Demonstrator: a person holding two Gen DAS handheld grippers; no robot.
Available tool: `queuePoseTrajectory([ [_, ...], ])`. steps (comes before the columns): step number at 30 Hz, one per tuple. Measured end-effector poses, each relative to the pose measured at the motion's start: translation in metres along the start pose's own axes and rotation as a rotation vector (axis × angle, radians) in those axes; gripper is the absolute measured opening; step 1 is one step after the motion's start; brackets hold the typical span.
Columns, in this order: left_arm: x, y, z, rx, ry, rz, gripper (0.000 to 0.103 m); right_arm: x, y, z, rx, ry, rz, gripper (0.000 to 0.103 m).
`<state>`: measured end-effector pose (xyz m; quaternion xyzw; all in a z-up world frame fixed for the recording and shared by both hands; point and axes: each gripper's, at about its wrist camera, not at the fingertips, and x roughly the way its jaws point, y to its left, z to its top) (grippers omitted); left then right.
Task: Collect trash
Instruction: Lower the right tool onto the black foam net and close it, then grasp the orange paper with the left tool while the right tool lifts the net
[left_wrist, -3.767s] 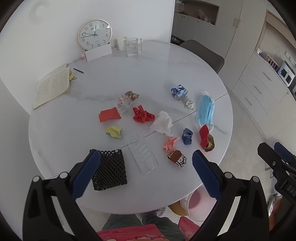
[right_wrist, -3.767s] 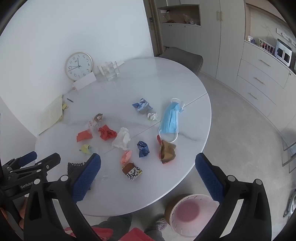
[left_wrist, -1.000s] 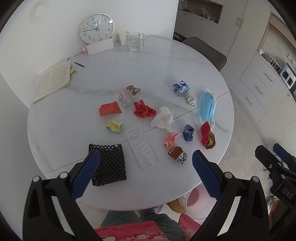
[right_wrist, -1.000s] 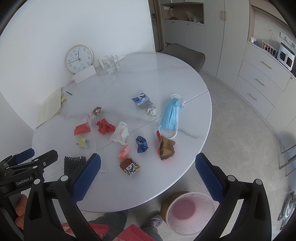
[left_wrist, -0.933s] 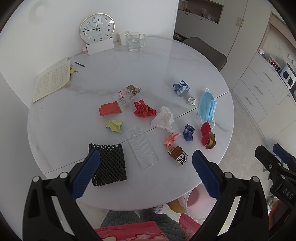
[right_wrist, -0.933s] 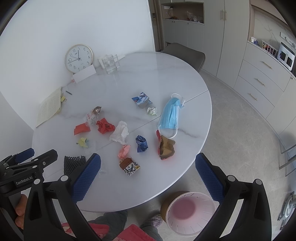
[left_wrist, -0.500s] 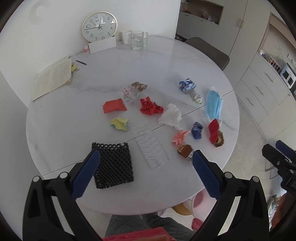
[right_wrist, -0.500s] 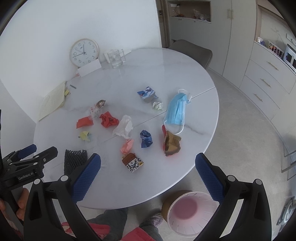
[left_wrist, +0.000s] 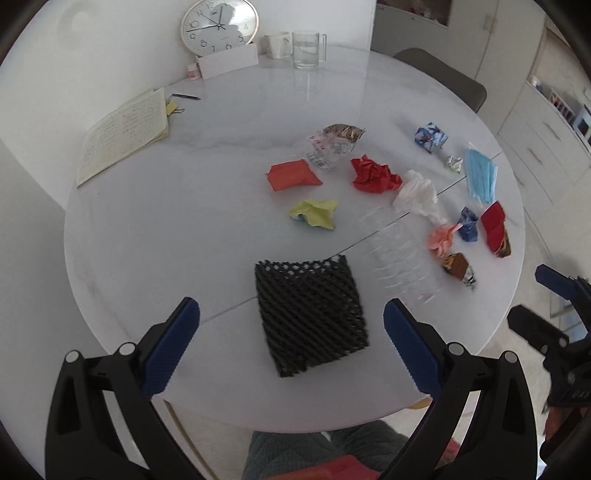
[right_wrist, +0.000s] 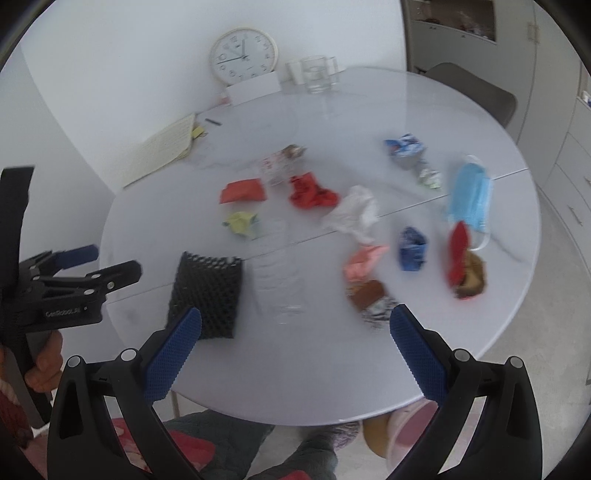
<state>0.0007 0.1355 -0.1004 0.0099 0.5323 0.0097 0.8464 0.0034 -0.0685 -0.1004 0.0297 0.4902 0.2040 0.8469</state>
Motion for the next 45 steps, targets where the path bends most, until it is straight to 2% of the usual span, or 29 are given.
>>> queuePoseTrajectory([
  [6, 0.022, 0.041, 0.018, 0.074, 0.025, -0.066, 0.095, 0.057, 0.056, -0.002, -0.010, 0.080, 0.034, 0.101],
  [10, 0.037, 0.063, 0.033, 0.113, 0.034, -0.095, 0.095, 0.095, 0.077, -0.006, 0.015, 0.146, 0.040, 0.101],
  [17, 0.061, 0.091, 0.048, 0.141, 0.056, -0.128, 0.095, 0.140, 0.083, -0.013, 0.125, 0.243, -0.026, 0.094],
  [20, 0.070, 0.097, 0.052, 0.143, 0.067, -0.142, 0.095, 0.151, 0.082, -0.013, 0.149, 0.267, -0.057, 0.089],
  [21, 0.073, 0.098, 0.054, 0.146, 0.070, -0.145, 0.095, 0.153, 0.082, -0.014, 0.156, 0.273, -0.063, 0.084],
  [23, 0.077, 0.098, 0.056, 0.158, 0.073, -0.147, 0.095, 0.155, 0.086, -0.014, 0.170, 0.284, -0.059, 0.071],
  [25, 0.080, 0.097, 0.059, 0.167, 0.073, -0.150, 0.095, 0.156, 0.088, -0.013, 0.184, 0.292, -0.054, 0.053],
  [26, 0.082, 0.097, 0.061, 0.169, 0.074, -0.153, 0.095, 0.156, 0.088, -0.013, 0.183, 0.292, -0.052, 0.050],
  [28, 0.085, 0.096, 0.063, 0.167, 0.080, -0.163, 0.095, 0.154, 0.088, -0.012, 0.182, 0.289, -0.046, 0.032],
  [31, 0.089, 0.095, 0.068, 0.163, 0.088, -0.177, 0.095, 0.149, 0.084, -0.010, 0.200, 0.282, -0.020, 0.017],
  [38, 0.087, 0.075, 0.076, 0.190, 0.077, -0.213, 0.095, 0.114, 0.083, -0.010, 0.185, 0.230, -0.009, 0.014],
  [45, 0.075, 0.039, 0.081, 0.234, 0.066, -0.269, 0.095, 0.052, 0.069, -0.013, 0.189, 0.137, -0.033, 0.014],
])
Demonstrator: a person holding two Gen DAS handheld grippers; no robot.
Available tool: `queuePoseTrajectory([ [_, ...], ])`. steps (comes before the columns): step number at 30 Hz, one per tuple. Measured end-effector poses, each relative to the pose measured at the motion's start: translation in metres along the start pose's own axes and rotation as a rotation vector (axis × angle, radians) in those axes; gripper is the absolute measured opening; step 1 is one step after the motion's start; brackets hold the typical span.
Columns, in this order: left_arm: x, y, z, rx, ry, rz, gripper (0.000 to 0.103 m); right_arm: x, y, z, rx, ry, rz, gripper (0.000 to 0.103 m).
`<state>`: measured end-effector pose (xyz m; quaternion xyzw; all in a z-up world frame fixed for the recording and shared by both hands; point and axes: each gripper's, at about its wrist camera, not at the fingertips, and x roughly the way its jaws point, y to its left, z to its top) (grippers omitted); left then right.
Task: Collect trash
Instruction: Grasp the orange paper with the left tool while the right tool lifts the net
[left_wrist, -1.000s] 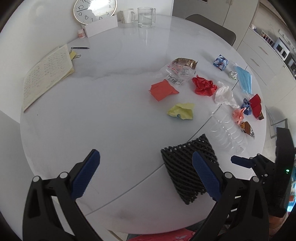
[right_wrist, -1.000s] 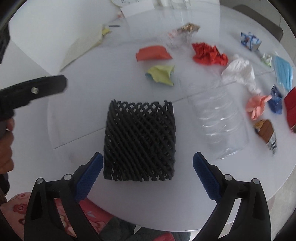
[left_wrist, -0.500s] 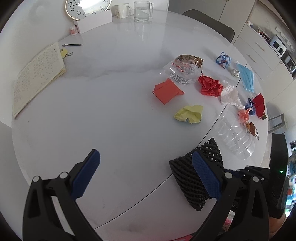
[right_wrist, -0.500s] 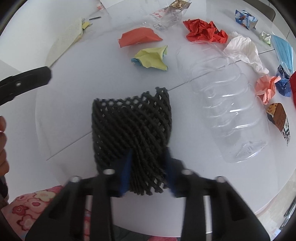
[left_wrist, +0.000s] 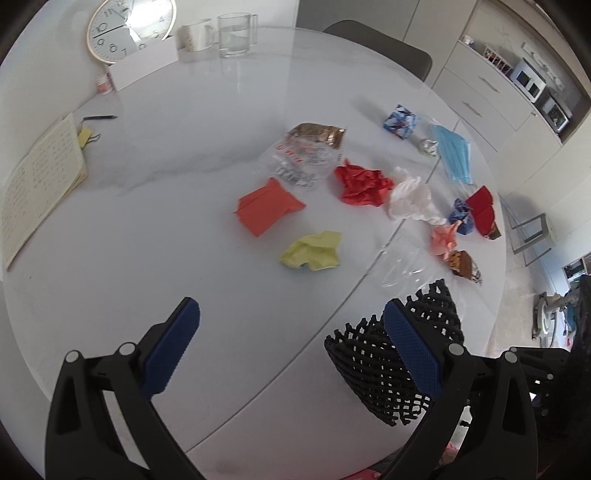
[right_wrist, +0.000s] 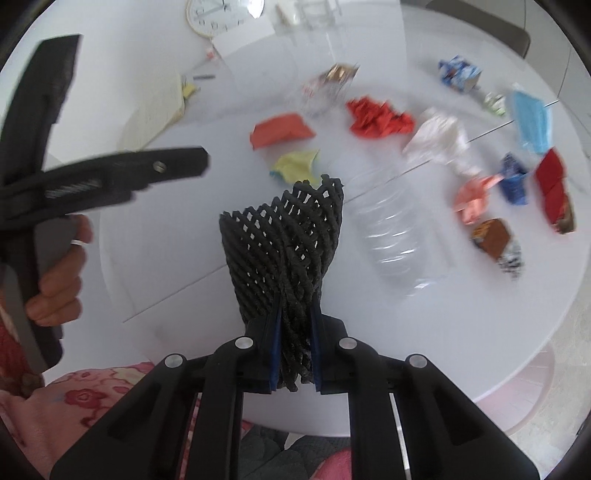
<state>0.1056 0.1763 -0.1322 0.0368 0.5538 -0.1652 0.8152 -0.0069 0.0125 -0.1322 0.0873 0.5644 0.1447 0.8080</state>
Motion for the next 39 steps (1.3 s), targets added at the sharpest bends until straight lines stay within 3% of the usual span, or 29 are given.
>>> queuePoseTrajectory([
  [5, 0.003, -0.022, 0.008, 0.002, -0.005, -0.018, 0.095, -0.034, -0.025, 0.001, 0.024, -0.054, -0.021, 0.014],
  [8, 0.009, -0.027, 0.014, 0.022, -0.032, 0.012, 0.095, -0.046, -0.042, 0.004, 0.039, -0.080, -0.044, 0.014],
  [12, 0.026, -0.011, 0.032, 0.075, -0.076, 0.051, 0.095, -0.062, -0.063, 0.015, 0.072, -0.113, -0.074, 0.014],
  [17, 0.056, 0.022, 0.062, 0.140, -0.070, -0.004, 0.095, -0.074, -0.074, 0.034, 0.120, -0.168, -0.088, 0.014],
  [23, 0.097, 0.034, 0.081, 0.367, -0.009, -0.080, 0.092, -0.088, -0.068, 0.052, 0.196, -0.234, -0.091, 0.014],
  [26, 0.120, 0.031, 0.082, 0.500, 0.040, -0.100, 0.080, -0.095, -0.063, 0.059, 0.221, -0.245, -0.108, 0.014],
  [30, 0.141, 0.030, 0.084, 0.575, 0.060, -0.108, 0.071, -0.102, -0.059, 0.062, 0.251, -0.246, -0.139, 0.014],
  [32, 0.145, 0.030, 0.088, 0.577, 0.062, -0.121, 0.066, -0.103, -0.060, 0.063, 0.265, -0.245, -0.156, 0.015],
  [36, 0.147, 0.029, 0.092, 0.573, 0.052, -0.165, 0.043, -0.104, -0.062, 0.063, 0.300, -0.239, -0.173, 0.015],
  [39, 0.146, 0.031, 0.093, 0.573, 0.054, -0.186, 0.041, -0.106, -0.062, 0.064, 0.313, -0.239, -0.180, 0.015],
])
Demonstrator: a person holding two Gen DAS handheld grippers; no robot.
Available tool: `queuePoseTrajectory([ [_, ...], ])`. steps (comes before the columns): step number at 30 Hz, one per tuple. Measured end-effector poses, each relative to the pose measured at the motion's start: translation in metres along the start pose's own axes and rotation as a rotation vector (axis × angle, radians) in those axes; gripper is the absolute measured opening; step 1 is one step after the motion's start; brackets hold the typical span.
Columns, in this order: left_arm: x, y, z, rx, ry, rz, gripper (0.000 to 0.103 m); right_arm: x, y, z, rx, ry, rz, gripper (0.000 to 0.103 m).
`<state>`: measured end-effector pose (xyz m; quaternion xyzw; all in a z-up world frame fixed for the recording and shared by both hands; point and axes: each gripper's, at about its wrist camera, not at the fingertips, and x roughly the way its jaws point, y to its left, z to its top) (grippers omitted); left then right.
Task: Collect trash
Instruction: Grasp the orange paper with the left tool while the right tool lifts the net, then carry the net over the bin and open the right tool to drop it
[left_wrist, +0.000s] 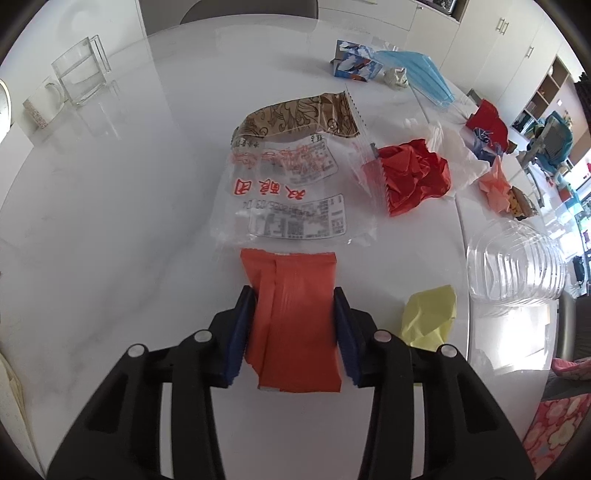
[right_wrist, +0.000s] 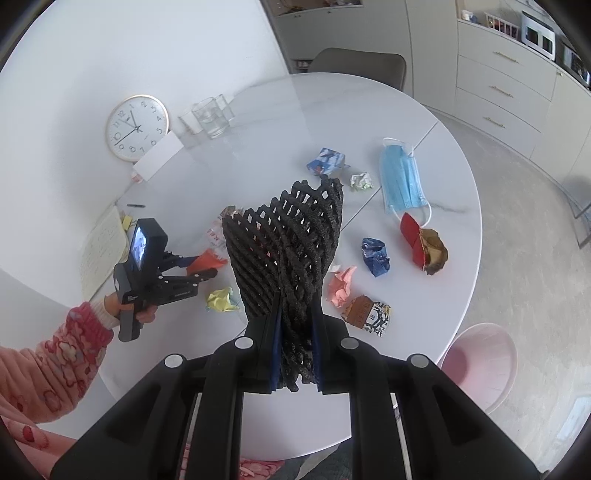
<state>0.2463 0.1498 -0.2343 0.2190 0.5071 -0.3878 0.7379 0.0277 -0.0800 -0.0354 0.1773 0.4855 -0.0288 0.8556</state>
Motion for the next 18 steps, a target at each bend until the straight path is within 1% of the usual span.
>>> queuePoseTrajectory([
  [4, -0.010, 0.000, -0.006, -0.014, -0.015, 0.008, 0.040, -0.001, -0.005, 0.001, 0.020, -0.008, 0.009, 0.015],
  [6, -0.024, -0.001, -0.010, -0.039, -0.029, 0.009, 0.040, -0.003, -0.012, 0.001, 0.037, -0.014, 0.020, 0.015],
  [9, -0.053, -0.009, -0.015, -0.081, -0.058, 0.030, 0.040, -0.008, -0.025, -0.004, 0.053, -0.022, 0.011, 0.015],
  [13, -0.098, -0.039, -0.017, -0.123, -0.102, 0.067, 0.040, -0.021, -0.057, -0.017, 0.096, -0.041, -0.017, 0.015],
  [15, -0.119, -0.065, -0.013, -0.140, -0.126, 0.049, 0.040, -0.027, -0.078, -0.025, 0.126, -0.047, -0.039, 0.015],
  [18, -0.137, -0.102, -0.005, -0.154, -0.139, 0.022, 0.040, -0.036, -0.116, -0.041, 0.179, -0.051, -0.072, 0.015],
])
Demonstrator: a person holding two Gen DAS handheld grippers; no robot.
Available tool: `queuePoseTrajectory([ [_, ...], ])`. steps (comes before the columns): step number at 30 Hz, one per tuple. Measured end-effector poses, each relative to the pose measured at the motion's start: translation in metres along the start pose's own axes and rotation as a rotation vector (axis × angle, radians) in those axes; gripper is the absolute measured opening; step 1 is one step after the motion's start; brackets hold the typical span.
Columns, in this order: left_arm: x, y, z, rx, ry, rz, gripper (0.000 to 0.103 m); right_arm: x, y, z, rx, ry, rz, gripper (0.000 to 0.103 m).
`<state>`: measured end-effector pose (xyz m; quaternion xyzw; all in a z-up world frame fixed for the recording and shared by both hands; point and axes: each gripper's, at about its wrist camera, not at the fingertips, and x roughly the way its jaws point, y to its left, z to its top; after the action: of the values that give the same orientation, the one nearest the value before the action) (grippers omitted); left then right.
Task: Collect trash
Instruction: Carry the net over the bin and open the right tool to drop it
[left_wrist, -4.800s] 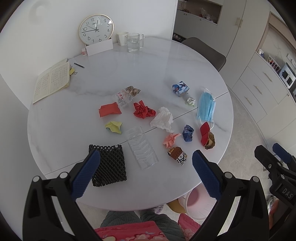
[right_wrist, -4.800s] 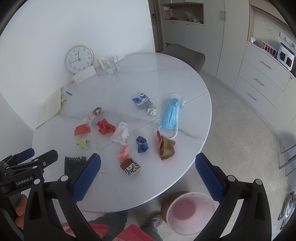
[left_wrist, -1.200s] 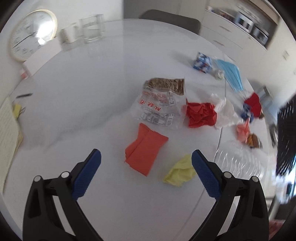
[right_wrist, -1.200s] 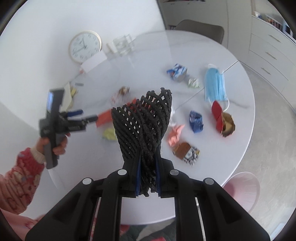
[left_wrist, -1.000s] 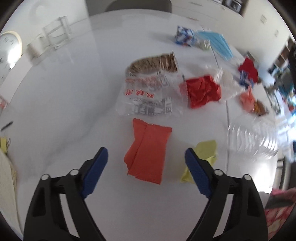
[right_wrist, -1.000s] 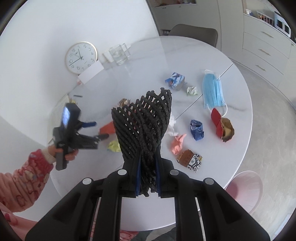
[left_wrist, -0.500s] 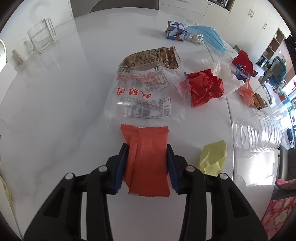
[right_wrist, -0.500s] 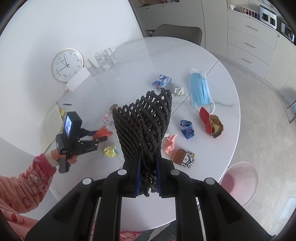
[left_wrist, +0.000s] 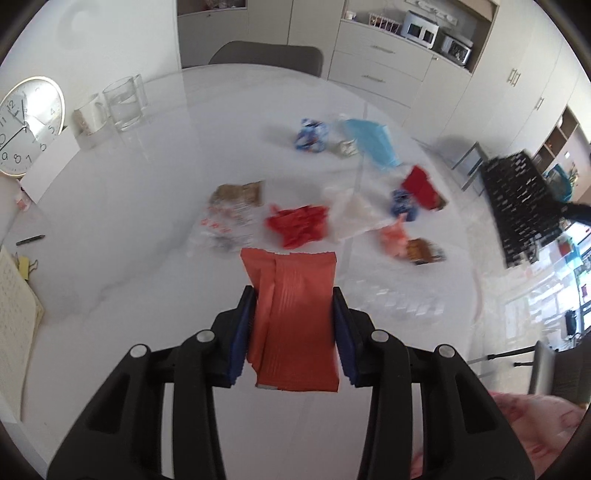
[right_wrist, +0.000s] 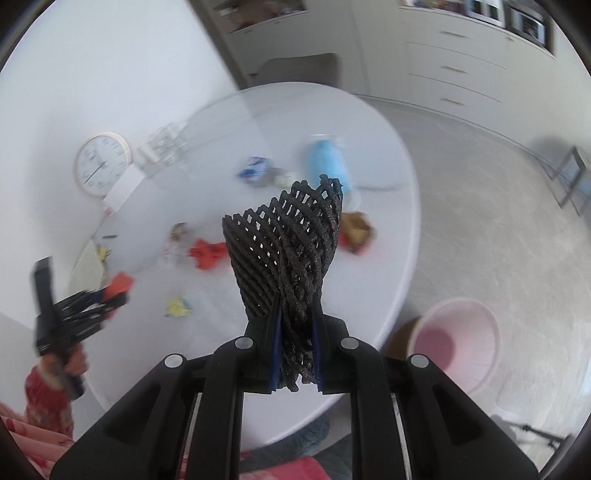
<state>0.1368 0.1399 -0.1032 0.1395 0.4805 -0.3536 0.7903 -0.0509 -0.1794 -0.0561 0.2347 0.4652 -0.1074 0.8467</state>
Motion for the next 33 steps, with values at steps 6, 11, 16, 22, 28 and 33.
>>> queuePoseTrajectory([
  [6, -0.010, -0.100, 0.020, 0.036, -0.041, -0.111, 0.040, 0.014, -0.104, -0.020, 0.098, 0.049, -0.088, 0.016],
  [11, 0.005, -0.193, 0.042, 0.094, -0.056, -0.171, 0.040, 0.064, -0.186, -0.038, 0.080, 0.151, -0.148, 0.016],
  [16, 0.031, -0.267, 0.056, 0.107, -0.013, -0.205, 0.040, 0.129, -0.247, -0.058, 0.061, 0.267, -0.139, 0.016],
  [22, 0.064, -0.329, 0.055, 0.138, 0.060, -0.175, 0.040, 0.200, -0.288, -0.087, 0.019, 0.391, -0.138, 0.025],
  [28, 0.097, -0.362, 0.051, 0.134, 0.126, -0.161, 0.040, 0.225, -0.307, -0.102, -0.018, 0.481, -0.191, 0.079],
  [33, 0.116, -0.386, 0.051, 0.159, 0.162, -0.177, 0.040, 0.180, -0.318, -0.086, 0.021, 0.403, -0.209, 0.087],
])
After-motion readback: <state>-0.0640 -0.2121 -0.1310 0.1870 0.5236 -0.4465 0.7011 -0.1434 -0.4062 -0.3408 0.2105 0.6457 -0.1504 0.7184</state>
